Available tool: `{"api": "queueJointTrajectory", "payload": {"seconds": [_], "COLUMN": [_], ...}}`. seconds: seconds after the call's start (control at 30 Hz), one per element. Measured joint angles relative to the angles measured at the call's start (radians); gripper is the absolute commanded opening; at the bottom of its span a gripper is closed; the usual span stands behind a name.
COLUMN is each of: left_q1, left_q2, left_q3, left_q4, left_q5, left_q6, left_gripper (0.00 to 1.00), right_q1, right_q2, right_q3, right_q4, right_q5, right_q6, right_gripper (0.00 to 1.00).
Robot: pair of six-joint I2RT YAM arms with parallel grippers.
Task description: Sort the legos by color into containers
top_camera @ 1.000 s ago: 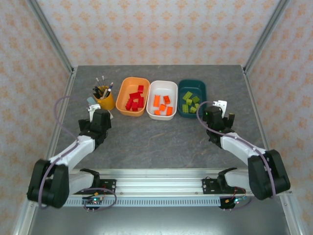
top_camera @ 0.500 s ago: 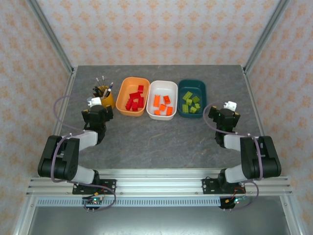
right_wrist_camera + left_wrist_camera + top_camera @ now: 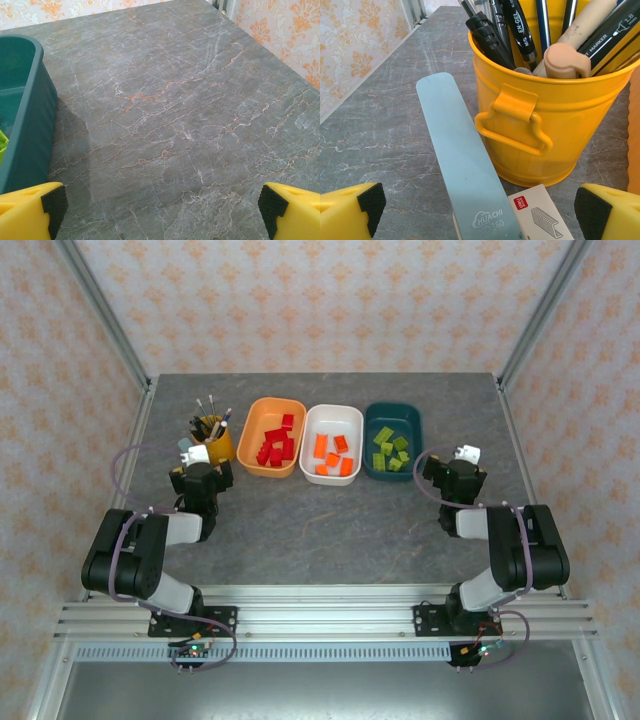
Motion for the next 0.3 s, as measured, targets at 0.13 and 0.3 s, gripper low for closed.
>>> {"api": "queueJointTrajectory", "payload": {"seconds": [0.13, 0.3], "left_q1": [-0.009, -0.012], "left_q2": [0.0, 0.0], "left_q3": [0.0, 0.0], "left_q4": [0.002, 0.002], "left_q5": [-0.001, 0.0], "left_q6": [0.002, 0.002], "left_gripper": [1.0, 1.0], "right_q1": [0.003, 0.006], "right_q2": [0.0, 0.0], "right_q3": [0.0, 0.001], "right_q4": [0.0, 0.0], "right_q5": [0.0, -0.011], "right_q6": [-0.001, -0.001], "right_gripper": [0.99, 0.99]}}
